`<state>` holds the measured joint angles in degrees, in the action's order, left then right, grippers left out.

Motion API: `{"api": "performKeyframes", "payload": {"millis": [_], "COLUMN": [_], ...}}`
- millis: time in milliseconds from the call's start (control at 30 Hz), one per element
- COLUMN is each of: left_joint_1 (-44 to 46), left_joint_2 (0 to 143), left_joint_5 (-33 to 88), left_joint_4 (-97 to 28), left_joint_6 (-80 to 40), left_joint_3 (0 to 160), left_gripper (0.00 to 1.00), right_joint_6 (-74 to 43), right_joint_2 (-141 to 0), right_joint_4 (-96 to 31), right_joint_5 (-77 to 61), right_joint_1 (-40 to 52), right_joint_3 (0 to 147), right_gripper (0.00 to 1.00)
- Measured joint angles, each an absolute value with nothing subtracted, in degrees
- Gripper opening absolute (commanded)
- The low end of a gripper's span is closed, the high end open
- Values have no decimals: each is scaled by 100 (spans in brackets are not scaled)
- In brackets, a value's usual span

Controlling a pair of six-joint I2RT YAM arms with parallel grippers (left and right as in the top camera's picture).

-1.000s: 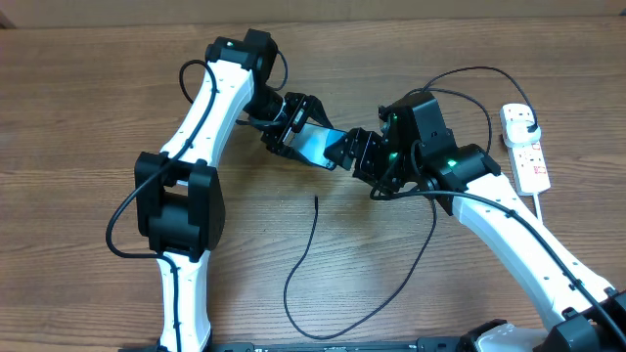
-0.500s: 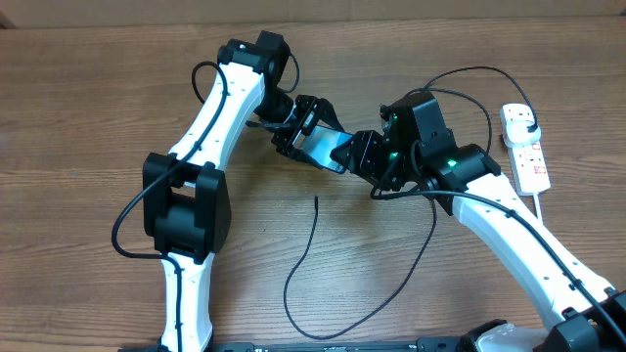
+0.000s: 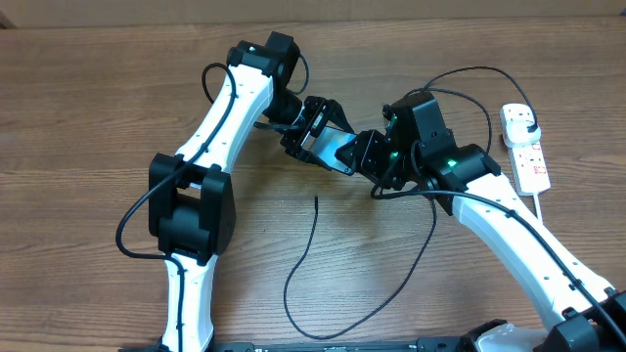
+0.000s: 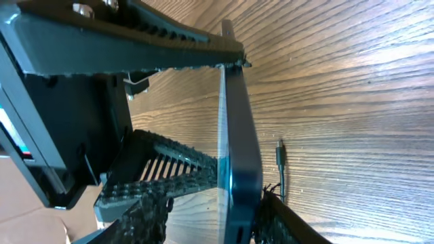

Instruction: Plug charger to phone and switch on socket

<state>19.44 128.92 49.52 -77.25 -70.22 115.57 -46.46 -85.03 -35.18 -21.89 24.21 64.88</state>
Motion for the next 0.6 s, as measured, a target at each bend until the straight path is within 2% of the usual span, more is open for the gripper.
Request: {"api": "performKeyframes", "payload": {"millis": [600], "left_joint_1": [2067], "left_joint_2": [12892], "left_joint_5": [4993], "left_joint_4": [-7601], "left_joint_6": [-7046], "left_joint_3": [11557], "left_gripper": [4], "right_joint_6": [-4644], "right_joint_2": [-8503], "right_joint_4": [-3575], "right_joint_5": [-1645], "right_joint_1": [2421], "right_joint_3": [6488], "right_gripper": [37]}}
